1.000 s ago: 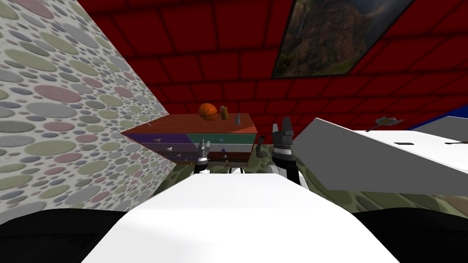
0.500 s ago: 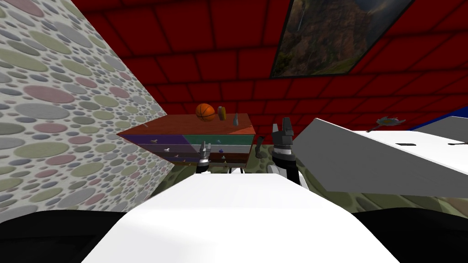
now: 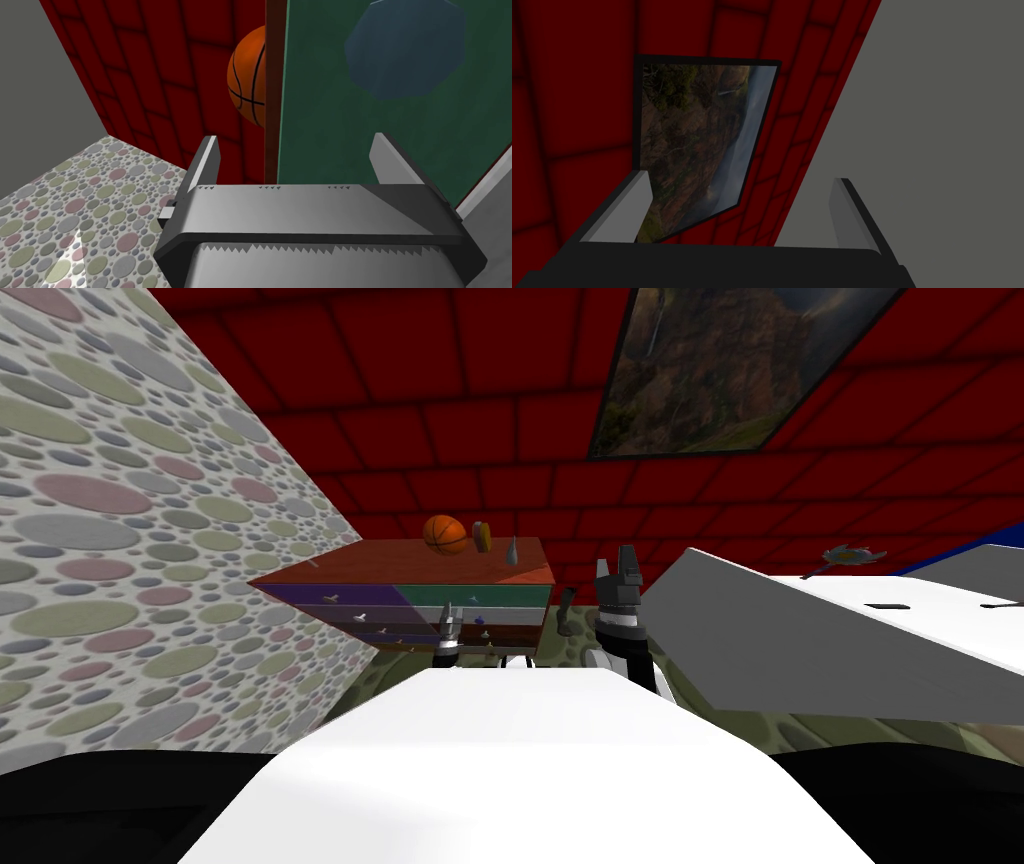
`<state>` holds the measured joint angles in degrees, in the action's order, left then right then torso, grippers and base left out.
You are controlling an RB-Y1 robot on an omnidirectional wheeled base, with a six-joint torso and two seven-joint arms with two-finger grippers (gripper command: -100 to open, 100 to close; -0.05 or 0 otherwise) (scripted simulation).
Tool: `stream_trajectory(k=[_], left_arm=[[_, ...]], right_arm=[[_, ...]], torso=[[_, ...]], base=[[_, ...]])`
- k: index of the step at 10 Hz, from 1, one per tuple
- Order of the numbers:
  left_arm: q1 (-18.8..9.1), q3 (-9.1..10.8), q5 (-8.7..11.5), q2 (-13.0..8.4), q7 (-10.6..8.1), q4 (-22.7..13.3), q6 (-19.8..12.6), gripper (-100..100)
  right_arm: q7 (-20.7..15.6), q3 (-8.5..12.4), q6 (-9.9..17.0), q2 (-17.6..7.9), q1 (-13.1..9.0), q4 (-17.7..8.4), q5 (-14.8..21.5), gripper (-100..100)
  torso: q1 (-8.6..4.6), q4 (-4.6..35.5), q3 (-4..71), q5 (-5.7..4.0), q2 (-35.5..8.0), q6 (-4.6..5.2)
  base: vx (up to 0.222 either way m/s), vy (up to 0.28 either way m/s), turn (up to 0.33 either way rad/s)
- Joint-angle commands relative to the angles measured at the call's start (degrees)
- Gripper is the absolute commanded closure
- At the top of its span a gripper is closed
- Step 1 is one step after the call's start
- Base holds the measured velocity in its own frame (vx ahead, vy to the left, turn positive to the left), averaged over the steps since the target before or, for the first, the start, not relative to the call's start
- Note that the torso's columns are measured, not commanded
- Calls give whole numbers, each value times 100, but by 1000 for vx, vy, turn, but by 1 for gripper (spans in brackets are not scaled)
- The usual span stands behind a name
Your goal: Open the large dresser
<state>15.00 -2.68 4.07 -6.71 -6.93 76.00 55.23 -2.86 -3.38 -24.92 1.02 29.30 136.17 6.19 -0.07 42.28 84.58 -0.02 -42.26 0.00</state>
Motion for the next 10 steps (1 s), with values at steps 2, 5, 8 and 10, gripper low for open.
stream_trajectory(k=[2,5,8,10], left_arm=[[-142,13,6,42,-55,-603,290,-100],[-225,21,11,61,-91,-1050,466,-100],[-321,30,17,82,-134,-1488,677,-100],[-379,35,20,101,-160,-1749,806,-100]], right_arm=[[0,0,0,0,0,0,0,0],[0,0,0,0,0,0,0,0],[0,0,0,0,0,0,0,0],[0,0,0,0,0,0,0,0]], torso=[[8,-1,1,2,1,0],[10,3,-6,3,-10,0],[3,-1,1,1,1,0],[9,1,-3,2,-6,0]], base=[[39,-57,1],[22,-48,2],[33,-56,2],[23,-50,1]])
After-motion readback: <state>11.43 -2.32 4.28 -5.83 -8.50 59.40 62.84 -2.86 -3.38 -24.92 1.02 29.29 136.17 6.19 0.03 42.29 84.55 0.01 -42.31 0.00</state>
